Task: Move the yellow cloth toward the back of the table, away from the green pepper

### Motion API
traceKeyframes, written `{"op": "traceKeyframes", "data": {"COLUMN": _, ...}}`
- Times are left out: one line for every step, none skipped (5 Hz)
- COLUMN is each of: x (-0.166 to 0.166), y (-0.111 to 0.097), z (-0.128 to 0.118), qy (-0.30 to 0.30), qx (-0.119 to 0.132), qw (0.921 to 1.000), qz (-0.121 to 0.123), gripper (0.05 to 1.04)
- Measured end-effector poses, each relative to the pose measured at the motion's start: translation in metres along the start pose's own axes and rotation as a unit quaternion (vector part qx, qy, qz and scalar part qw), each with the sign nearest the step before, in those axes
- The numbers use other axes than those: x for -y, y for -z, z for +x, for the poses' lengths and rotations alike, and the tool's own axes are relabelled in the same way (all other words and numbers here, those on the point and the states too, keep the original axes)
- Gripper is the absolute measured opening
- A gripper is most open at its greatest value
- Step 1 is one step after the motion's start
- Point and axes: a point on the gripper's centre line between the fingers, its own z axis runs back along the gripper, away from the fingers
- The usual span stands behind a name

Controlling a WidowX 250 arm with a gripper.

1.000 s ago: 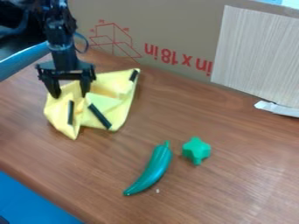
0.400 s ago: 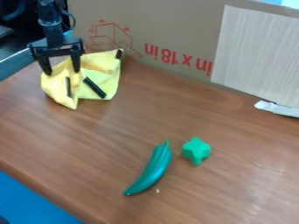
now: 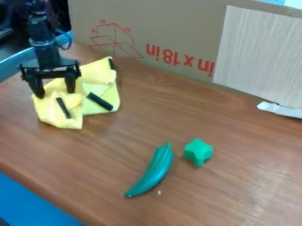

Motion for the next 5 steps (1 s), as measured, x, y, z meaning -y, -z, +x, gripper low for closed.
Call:
{"op": "traceKeyframes", "data": {"x": 0.0, "y": -0.013, "z": -0.03, "qy": 0.03, "qx": -0.001, "qw": 0.9995, "qz": -0.012, "gripper": 1.001}}
{"op": "traceKeyframes", "data": {"x": -0.001, "y": -0.025, "z": -0.055, "qy": 0.053, "qx": -0.002, "qw": 0.9984, "qz": -0.022, "gripper": 1.001}}
{"op": "traceKeyframes", "data": {"x": -0.003, "y": -0.029, "z": -0.069, "qy": 0.068, "qx": -0.006, "qw": 0.9973, "qz": -0.024, "gripper": 1.001}}
{"op": "traceKeyframes", "data": {"x": -0.003, "y": -0.029, "z": -0.071, "qy": 0.069, "qx": -0.008, "qw": 0.9973, "qz": -0.024, "gripper": 1.001}}
{"op": "traceKeyframes", "data": {"x": -0.004, "y": -0.038, "z": -0.066, "qy": 0.061, "qx": -0.001, "qw": 0.998, "qz": -0.018, "gripper": 1.001}}
